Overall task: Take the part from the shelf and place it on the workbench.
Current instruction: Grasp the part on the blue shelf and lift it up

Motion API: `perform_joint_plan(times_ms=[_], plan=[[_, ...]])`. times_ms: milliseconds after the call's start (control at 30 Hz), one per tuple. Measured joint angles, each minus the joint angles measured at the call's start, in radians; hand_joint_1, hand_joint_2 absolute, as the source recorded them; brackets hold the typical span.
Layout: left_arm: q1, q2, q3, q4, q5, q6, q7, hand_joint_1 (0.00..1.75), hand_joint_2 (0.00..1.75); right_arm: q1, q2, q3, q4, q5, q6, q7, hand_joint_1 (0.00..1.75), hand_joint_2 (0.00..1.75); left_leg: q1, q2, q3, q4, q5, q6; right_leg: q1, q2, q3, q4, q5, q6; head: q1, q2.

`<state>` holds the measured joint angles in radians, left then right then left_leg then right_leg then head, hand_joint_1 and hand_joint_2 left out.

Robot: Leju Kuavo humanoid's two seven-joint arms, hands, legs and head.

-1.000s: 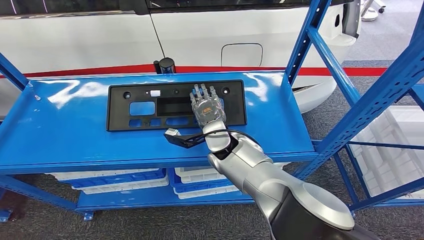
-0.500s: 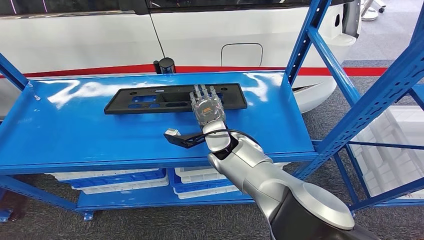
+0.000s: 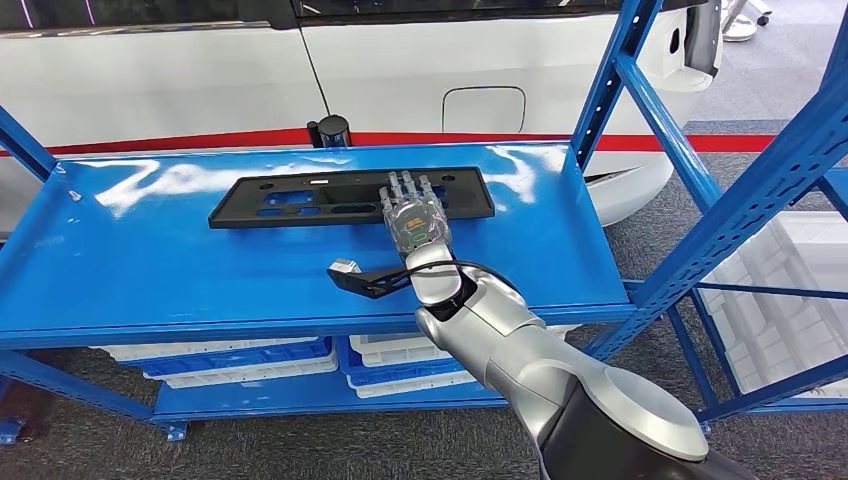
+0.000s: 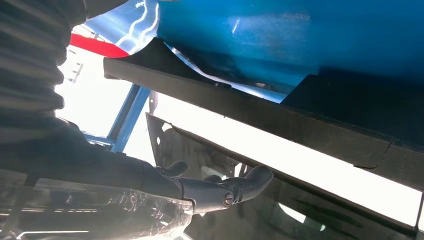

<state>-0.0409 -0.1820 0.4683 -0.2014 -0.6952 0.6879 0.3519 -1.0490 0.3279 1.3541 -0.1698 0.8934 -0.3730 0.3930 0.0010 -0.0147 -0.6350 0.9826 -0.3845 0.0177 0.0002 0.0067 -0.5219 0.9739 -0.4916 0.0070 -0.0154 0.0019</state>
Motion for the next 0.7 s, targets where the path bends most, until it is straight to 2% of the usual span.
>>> perform_joint_plan(times_ms=[133,367,700], plan=[[-0.001,0.0,0.006,0.0,0.003,-0.016,-0.016,0.0,0.0,0.0,0.0,-0.003,0.0,-0.004,-0.007,0.014,0.0,1.75,0.0,0.0,0.0,0.0,0.0,0.0,0.0,0.0,0.0,0.0,0.0,0.0,0.0,0.0],[-0.004,0.0,0.022,0.0,0.011,-0.021,-0.04,0.0,0.0,-0.001,-0.006,-0.036,0.0,-0.031,-0.12,0.043,0.0,1.75,0.0,0.0,0.0,0.0,0.0,0.0,0.0,0.0,0.0,0.0,0.0,0.0,0.0,0.0],[-0.005,0.0,0.043,0.001,0.003,-0.02,-0.044,0.0,0.0,-0.016,-0.062,-0.107,0.005,-0.086,-0.119,0.07,0.0,1.75,0.0,0.0,0.0,0.0,0.0,0.0,0.0,0.0,0.0,0.0,0.0,0.0,0.0,0.0]])
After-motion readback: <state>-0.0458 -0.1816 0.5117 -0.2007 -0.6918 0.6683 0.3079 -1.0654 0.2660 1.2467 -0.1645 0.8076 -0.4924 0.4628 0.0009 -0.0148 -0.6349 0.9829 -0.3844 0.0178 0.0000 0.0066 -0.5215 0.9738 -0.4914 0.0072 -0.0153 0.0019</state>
